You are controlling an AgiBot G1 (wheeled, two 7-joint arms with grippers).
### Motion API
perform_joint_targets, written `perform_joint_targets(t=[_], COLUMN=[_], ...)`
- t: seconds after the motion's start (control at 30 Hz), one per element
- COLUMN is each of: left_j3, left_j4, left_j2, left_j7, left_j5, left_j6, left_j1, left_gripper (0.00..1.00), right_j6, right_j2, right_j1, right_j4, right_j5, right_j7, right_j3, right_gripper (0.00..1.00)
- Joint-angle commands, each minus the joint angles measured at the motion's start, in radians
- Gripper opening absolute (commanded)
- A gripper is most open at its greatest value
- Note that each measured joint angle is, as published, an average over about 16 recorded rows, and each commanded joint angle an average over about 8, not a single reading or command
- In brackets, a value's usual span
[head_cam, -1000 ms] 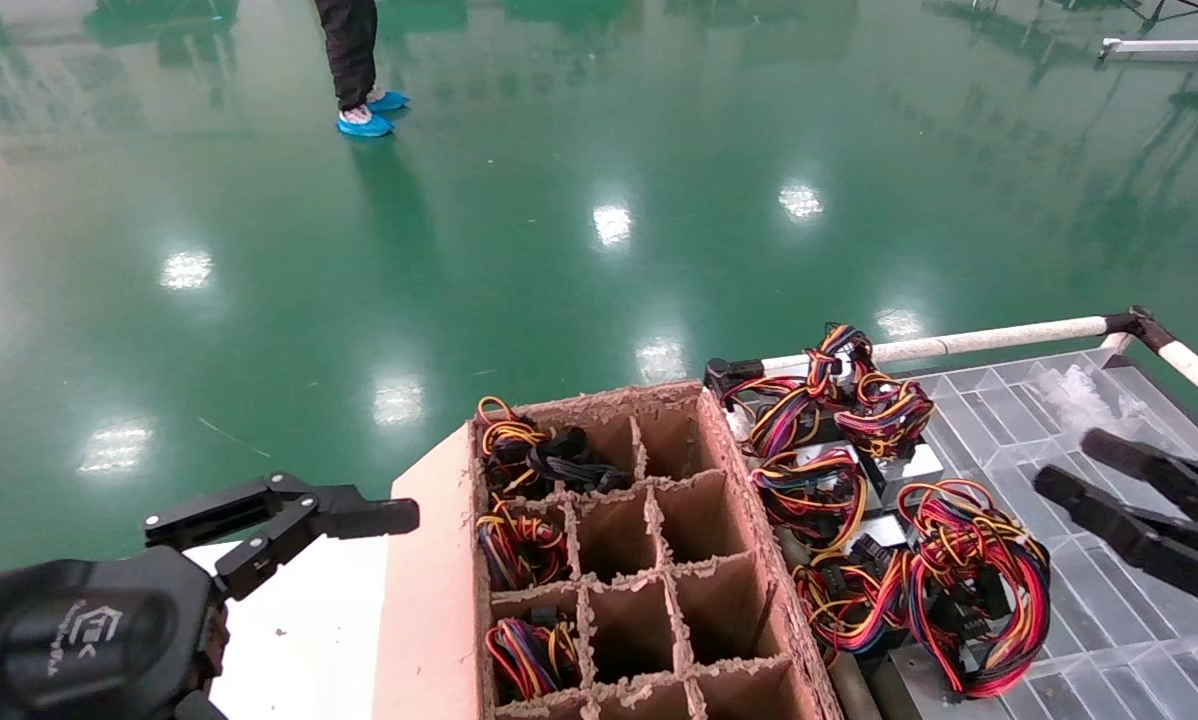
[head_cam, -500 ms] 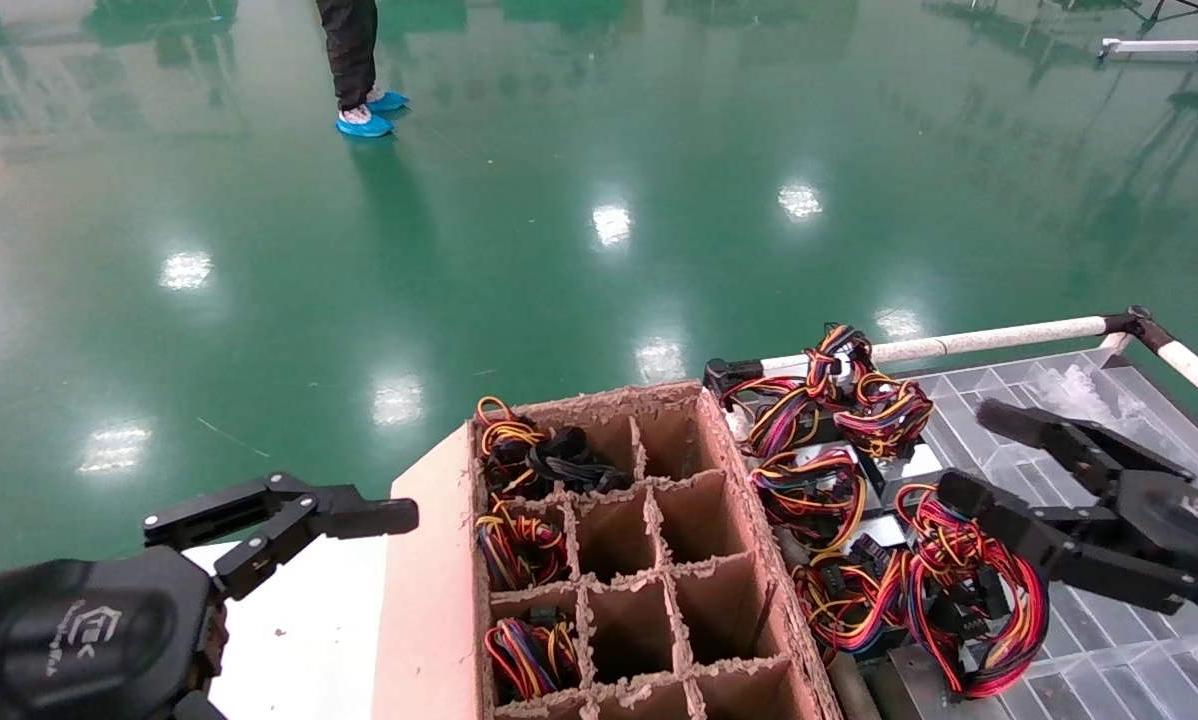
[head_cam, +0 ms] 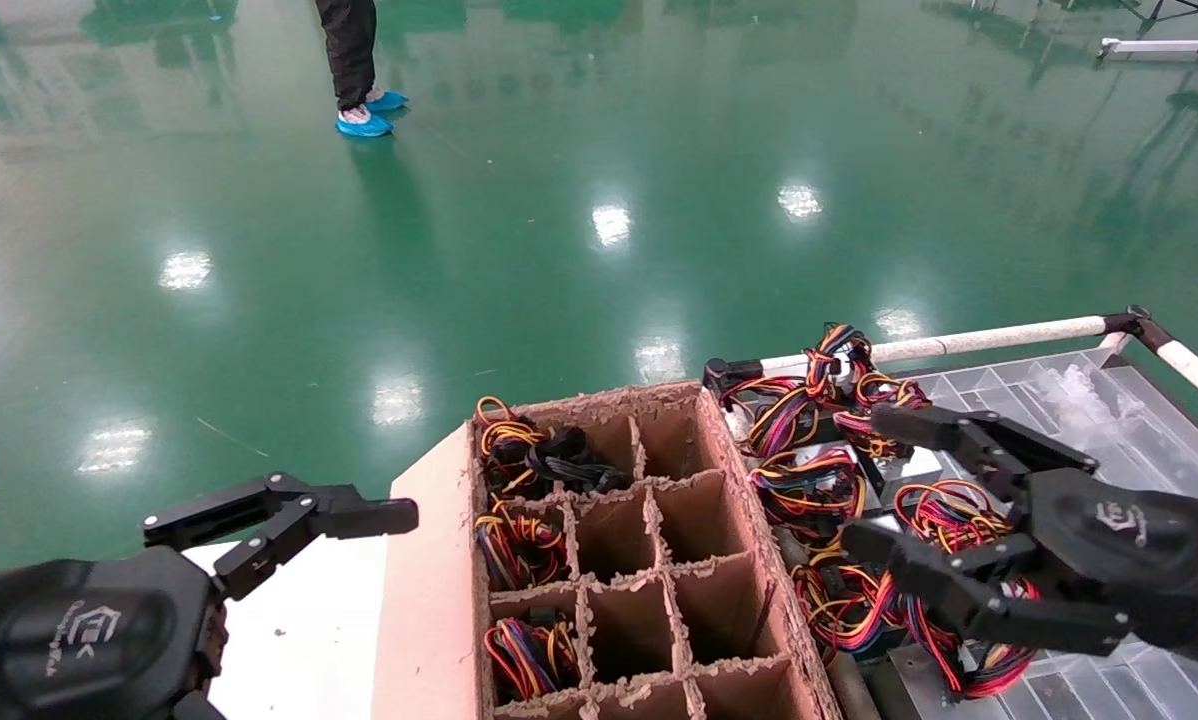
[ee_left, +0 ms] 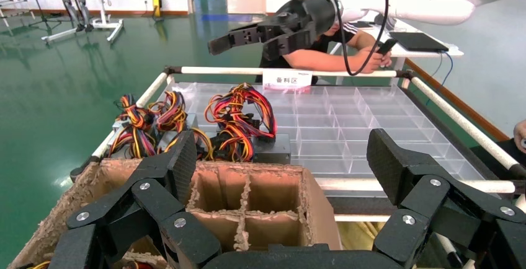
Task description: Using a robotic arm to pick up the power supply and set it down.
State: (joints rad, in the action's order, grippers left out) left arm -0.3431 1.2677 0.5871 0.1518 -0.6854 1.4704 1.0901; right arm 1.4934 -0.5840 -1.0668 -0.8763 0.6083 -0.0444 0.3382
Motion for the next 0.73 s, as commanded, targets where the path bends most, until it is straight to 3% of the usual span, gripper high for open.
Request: perform_joint_targets(t=[0.03, 0.73], left_j3=[0.0, 0.0], left_j4=[0.0, 0.0], left_j2=[0.0, 0.0], left_j7=[0.0, 0.0], left_j5=[0.0, 0.0], left_j6=[0.0, 0.0], left_j1=[0.0, 0.0], left_gripper=[1.0, 1.0], right_j6=[0.0, 0.002], right_j2=[-0.002, -0.025], right_j1=[-0.001, -0.007], right_j4=[-0.034, -0.373], right_j5=[0.01, 0.112], right_j7=[-0.012, -0.131], right_j3=[-0.005, -0.054], right_gripper=[1.0, 1.0])
